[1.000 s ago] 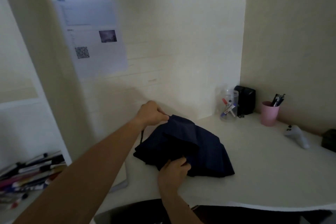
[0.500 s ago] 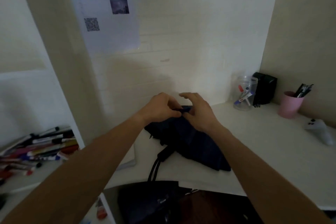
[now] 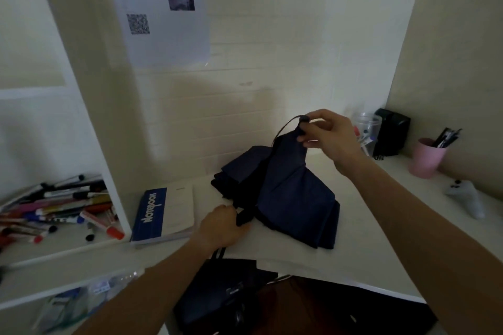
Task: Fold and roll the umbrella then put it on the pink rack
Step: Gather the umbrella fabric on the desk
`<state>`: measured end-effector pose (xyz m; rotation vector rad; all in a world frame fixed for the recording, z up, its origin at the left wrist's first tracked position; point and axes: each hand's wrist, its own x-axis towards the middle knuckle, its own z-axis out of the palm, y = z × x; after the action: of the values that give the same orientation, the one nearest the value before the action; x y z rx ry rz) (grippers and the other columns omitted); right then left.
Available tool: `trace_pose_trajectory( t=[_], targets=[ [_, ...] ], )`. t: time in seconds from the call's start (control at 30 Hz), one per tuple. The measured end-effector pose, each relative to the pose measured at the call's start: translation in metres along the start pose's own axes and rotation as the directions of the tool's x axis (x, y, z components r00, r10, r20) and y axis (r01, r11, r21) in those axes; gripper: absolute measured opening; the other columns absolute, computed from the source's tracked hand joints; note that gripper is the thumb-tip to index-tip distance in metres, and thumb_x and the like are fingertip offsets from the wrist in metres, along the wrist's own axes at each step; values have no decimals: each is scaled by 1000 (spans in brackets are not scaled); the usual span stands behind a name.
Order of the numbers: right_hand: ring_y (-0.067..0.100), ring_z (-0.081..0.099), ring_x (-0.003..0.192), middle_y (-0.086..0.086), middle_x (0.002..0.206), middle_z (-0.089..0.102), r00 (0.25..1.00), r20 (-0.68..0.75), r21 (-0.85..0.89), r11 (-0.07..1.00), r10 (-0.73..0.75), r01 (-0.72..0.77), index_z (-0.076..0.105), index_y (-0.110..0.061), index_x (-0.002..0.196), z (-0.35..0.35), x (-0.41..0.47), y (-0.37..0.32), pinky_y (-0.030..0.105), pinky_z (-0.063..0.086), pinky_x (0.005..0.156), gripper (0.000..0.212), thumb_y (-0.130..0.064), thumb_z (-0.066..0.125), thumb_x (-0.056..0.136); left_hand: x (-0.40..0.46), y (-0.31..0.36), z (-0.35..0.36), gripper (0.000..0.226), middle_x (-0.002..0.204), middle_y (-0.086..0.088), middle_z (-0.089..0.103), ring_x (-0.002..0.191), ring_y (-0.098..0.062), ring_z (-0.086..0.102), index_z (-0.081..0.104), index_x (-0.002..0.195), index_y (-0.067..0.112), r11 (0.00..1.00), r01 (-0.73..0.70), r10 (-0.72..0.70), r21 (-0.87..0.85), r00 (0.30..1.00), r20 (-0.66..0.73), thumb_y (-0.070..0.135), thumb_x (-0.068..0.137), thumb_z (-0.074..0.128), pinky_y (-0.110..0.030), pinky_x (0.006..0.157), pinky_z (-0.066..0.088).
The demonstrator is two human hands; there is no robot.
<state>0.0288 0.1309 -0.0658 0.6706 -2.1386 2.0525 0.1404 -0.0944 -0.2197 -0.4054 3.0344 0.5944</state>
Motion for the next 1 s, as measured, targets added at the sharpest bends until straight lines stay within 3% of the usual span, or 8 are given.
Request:
trace_pose_trajectory(
  t=[0.1,0.2,0.3,0.37,0.43,0.73,0.87,1.0],
  targets=[
    [18,69,65,10,84,74,1000,-23,31,999,-7,8,67,-4,105,-10,6,-13,27,59,62,14,-7,69,92,9,-1,1,41,72,6,50,72,-11,53,40,66,21,1000,-5,5,-14,1000,-7,40,96,59,-26,58,42],
    [18,66,65,12,88,75,999,-47,79,997,-19,22,67,-5,102,-18,17,-25,27,57,61,13,-4,70,90,13,3,-10,24,80,1,60,69,-7,57,51,80,19,918,93,-53,-386,992,112,29,96,66,-16,59,49],
    [17,69,69,14,89,74,996,-73,130,990,-41,50,68,-3,98,-22,37,-37,28,61,74,11,1,70,88,20,5,-23,26,96,-18,72,77,-24,71,62,110,0,474,214,-116,-854,977,180,18,94,71,-36,75,63],
    [20,71,74,14,88,73,996,-69,172,983,-54,65,68,-4,93,-22,54,-45,30,62,80,9,3,70,87,28,9,-32,30,92,-21,75,72,-25,74,66,110,-9,230,234,-136,-945,969,207,18,96,68,-33,64,63],
    [22,72,80,14,89,72,997,-53,197,979,-47,57,67,-4,92,-19,71,-51,31,61,83,8,3,70,88,38,15,-41,25,93,-23,75,70,-26,75,67,106,-12,106,229,-136,-968,967,214,11,98,64,-29,57,62],
    [24,74,90,18,101,73,996,-63,348,934,-66,84,66,2,108,-43,84,-83,29,60,85,20,1,70,89,112,41,-119,17,121,-30,64,109,-43,67,66,109,-8,170,-184,-70,-968,978,-198,-12,94,59,-33,73,64],
    [28,73,93,23,104,73,999,-38,260,965,-18,28,66,8,104,-47,42,-56,29,62,82,20,4,72,85,131,29,-112,28,123,-28,64,108,-39,67,64,115,-5,209,-182,-63,-961,978,-199,-18,92,56,-29,76,63],
    [30,73,93,22,100,76,994,10,141,984,112,-112,70,-1,93,-44,-18,9,32,62,84,11,4,74,84,135,12,-58,35,129,-28,62,104,-33,66,58,127,-10,311,-67,-106,-948,989,-105,-19,94,51,-40,96,54]
  ],
)
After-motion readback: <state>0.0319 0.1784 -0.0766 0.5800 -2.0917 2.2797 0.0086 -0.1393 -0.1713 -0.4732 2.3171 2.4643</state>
